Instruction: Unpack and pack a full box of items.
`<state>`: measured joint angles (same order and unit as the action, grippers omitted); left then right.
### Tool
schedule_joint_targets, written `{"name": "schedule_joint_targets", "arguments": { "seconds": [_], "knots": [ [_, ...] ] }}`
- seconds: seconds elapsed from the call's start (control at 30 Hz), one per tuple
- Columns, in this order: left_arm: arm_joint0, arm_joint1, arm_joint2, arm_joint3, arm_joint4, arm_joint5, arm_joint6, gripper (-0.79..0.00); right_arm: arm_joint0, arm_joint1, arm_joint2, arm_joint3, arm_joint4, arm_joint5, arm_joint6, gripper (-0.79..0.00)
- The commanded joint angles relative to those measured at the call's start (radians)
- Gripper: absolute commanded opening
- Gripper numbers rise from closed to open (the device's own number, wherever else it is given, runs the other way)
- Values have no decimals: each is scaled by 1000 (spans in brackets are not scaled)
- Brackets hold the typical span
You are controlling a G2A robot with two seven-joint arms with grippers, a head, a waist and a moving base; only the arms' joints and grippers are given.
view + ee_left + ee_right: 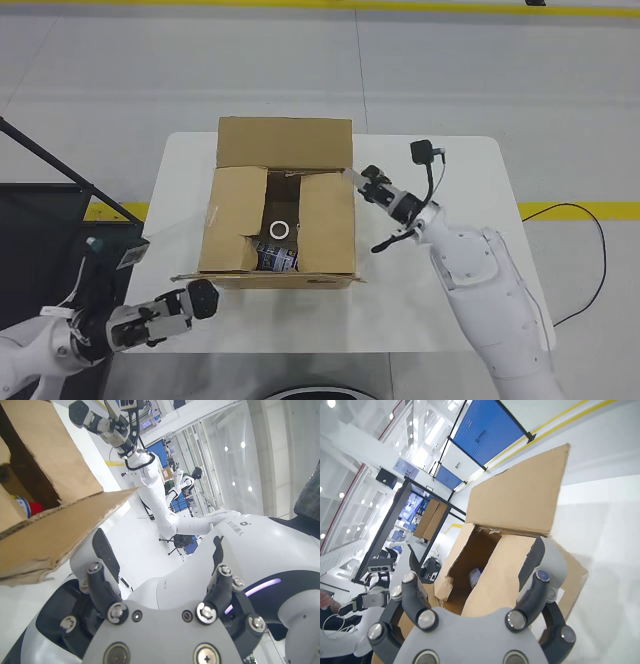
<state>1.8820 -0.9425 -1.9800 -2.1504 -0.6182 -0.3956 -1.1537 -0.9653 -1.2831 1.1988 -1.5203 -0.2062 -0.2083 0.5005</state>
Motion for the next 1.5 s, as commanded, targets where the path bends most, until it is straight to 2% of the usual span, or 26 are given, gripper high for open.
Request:
{"name": "schedule_joint_targets", "arguments": {
  "seconds": [0.0,0.07,0.27,0.57,0.77,1.07,1.27,1.47],
  "knots": [
    [-16,-1,19,4,26,14,48,0,11,-4,1,52,31,-29,-39,0],
    [-34,-2,36,11,57,29,92,0,23,-8,-5,84,12,-5,-81,0],
    [-82,-6,85,28,115,64,197,0,23,-8,-5,84,12,-5,-81,0],
    [-175,-8,180,80,182,94,261,0,21,-9,-5,101,7,24,-101,0],
    [-240,-10,241,123,231,112,291,0,96,-25,-43,208,22,8,-126,0],
    [-304,-15,301,174,273,123,344,0,283,-68,-120,514,116,-143,-136,0],
    [-341,-19,335,199,290,132,368,0,401,-109,-175,718,221,-256,-74,0],
    [-366,-21,361,220,308,137,381,0,474,-138,-186,859,361,-398,36,0]
  ]
}}
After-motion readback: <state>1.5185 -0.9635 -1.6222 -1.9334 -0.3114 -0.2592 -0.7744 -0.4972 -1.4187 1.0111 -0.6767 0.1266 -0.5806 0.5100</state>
